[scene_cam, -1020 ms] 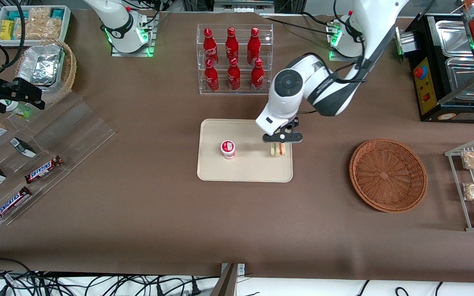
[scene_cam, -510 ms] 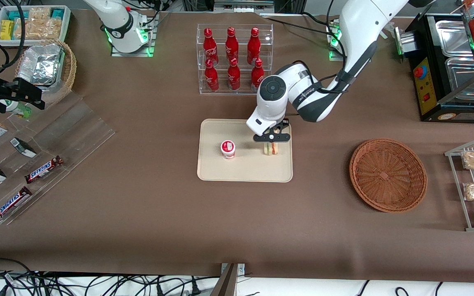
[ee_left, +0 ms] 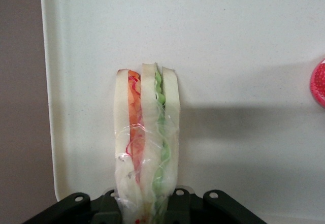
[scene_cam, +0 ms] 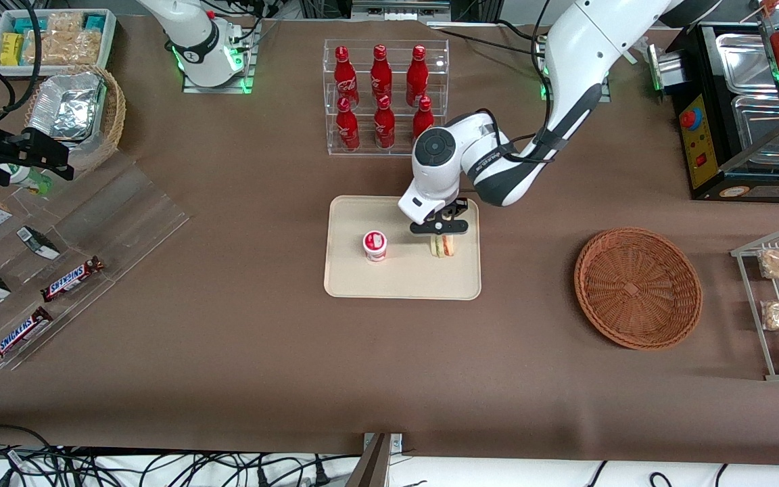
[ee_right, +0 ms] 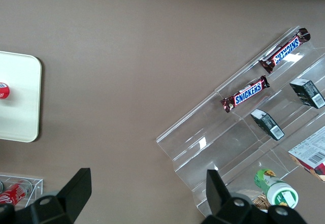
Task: Place sandwich from basket to tray
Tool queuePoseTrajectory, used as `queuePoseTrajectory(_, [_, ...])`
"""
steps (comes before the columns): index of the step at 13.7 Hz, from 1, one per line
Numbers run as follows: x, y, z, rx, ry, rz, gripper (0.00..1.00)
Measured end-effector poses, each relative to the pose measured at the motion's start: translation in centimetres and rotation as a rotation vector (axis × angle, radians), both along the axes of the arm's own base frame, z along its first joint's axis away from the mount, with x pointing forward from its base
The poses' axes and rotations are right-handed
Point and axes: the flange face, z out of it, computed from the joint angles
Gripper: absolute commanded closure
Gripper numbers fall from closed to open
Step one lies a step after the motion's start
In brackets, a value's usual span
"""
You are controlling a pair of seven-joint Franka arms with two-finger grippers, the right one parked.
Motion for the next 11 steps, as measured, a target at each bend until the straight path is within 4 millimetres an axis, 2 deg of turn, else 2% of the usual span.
queuePoseTrajectory(2, [0.1,0.0,0.0,-0.001,-0.001,0.002,0.33])
queuePoseTrajectory(3, [0.1,0.0,0.0,-0.001,-0.002,0.004,0.13])
queuePoseTrajectory(4, [0.1,0.0,0.1,-0.001,-0.002,0.006,0.0])
queuePoseTrajectory(8, [0.6,-0.1,0.5,-0.009,-0.012,0.016,0.0])
queuePoseTrajectory(11, [2.3,-0.1,2.3,-0.031,-0.046,0.044,0.0])
